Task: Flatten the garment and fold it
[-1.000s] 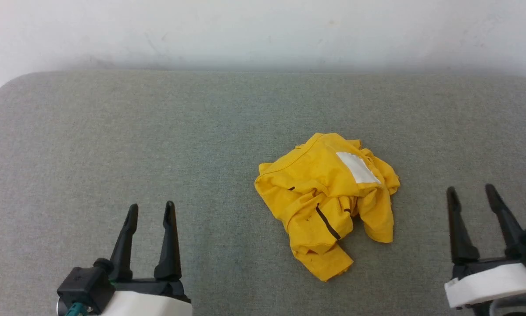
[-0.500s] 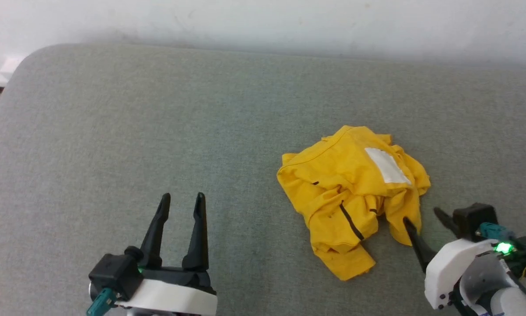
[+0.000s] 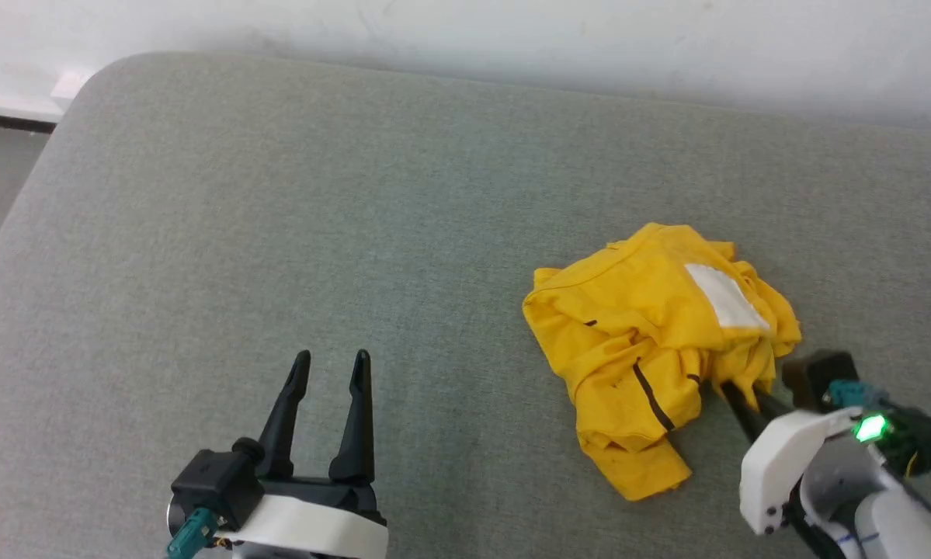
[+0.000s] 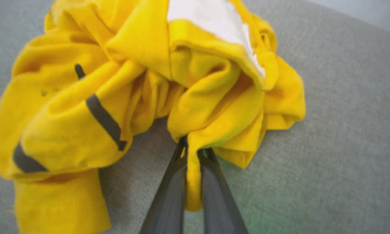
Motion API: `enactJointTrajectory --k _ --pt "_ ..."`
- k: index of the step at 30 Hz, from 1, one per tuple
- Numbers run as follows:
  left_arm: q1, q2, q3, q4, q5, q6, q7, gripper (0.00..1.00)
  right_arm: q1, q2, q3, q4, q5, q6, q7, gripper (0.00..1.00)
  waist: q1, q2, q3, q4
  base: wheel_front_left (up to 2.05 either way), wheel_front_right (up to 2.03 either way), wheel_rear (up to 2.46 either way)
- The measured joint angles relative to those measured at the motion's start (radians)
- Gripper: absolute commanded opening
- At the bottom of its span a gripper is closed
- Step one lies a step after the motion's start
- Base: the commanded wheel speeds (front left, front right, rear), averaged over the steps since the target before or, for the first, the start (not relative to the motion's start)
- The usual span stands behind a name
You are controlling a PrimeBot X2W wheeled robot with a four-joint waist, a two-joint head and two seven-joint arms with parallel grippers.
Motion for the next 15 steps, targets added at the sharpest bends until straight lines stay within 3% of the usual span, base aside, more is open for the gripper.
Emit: enactJointTrajectory --k 7,11,15 --pt "0.002 -0.010 0.024 0.012 0.016 -0.016 0.000 1.00 -0.142 -0.070 -0.051 -0.169 0.004 0.001 0.019 0.00 0.0000 0.0000 -0.028 -0.068 0.00 0.00 0.00" --pt "0.002 -0.012 0.037 0.018 0.022 -0.016 0.000 1.00 -0.187 -0.109 -0.182 -0.243 -0.009 0.001 0.053 0.00 -0.0001 0.0000 -0.047 -0.113 0.00 0.00 0.00" --pt "0.003 -0.014 0.046 0.019 0.022 -0.016 0.000 1.00 -0.115 -0.116 -0.356 -0.271 -0.047 0.001 0.082 0.00 -0.0002 0.0000 -0.062 -0.147 0.00 0.00 0.00"
